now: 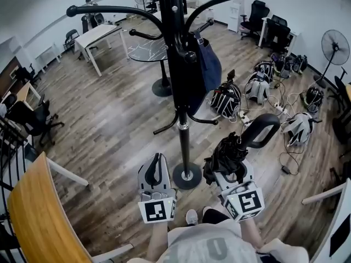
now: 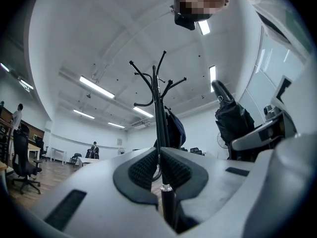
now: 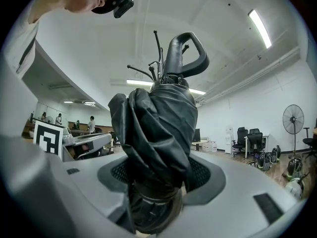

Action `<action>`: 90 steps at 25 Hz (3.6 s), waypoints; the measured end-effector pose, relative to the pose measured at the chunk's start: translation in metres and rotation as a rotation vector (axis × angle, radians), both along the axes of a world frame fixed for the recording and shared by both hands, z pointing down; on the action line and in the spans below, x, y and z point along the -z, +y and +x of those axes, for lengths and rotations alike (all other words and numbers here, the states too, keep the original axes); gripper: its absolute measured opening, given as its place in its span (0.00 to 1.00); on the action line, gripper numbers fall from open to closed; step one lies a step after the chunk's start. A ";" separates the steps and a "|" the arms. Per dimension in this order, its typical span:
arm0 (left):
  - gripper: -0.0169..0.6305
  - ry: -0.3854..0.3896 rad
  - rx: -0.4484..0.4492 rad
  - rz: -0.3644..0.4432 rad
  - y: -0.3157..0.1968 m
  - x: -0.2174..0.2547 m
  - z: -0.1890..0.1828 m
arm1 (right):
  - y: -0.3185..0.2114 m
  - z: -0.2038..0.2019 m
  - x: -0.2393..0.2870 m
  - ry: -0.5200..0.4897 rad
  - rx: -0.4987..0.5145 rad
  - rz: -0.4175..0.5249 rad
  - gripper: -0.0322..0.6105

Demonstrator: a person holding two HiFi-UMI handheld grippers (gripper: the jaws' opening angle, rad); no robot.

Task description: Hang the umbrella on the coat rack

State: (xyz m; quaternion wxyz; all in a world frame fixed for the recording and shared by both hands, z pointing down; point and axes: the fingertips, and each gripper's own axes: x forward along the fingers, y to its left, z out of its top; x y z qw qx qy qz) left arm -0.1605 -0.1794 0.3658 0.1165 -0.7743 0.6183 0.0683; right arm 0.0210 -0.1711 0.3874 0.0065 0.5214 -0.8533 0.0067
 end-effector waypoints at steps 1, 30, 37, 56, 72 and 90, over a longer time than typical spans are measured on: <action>0.09 -0.002 0.011 0.005 -0.004 0.001 -0.001 | -0.004 -0.002 0.003 0.000 0.007 0.007 0.48; 0.09 0.009 0.106 -0.035 -0.034 0.002 -0.003 | -0.045 -0.009 0.036 -0.013 0.124 0.040 0.48; 0.09 0.013 0.105 -0.038 -0.033 0.002 -0.003 | -0.044 -0.044 0.105 0.018 0.249 0.176 0.48; 0.09 0.040 0.205 -0.071 -0.020 -0.010 -0.032 | -0.052 -0.121 0.119 0.104 0.494 0.137 0.48; 0.09 0.047 0.252 -0.123 -0.012 -0.030 -0.049 | -0.070 -0.133 0.092 0.071 0.525 0.008 0.48; 0.09 0.037 0.283 -0.152 -0.015 -0.040 -0.053 | -0.097 -0.136 0.057 0.082 0.529 -0.113 0.48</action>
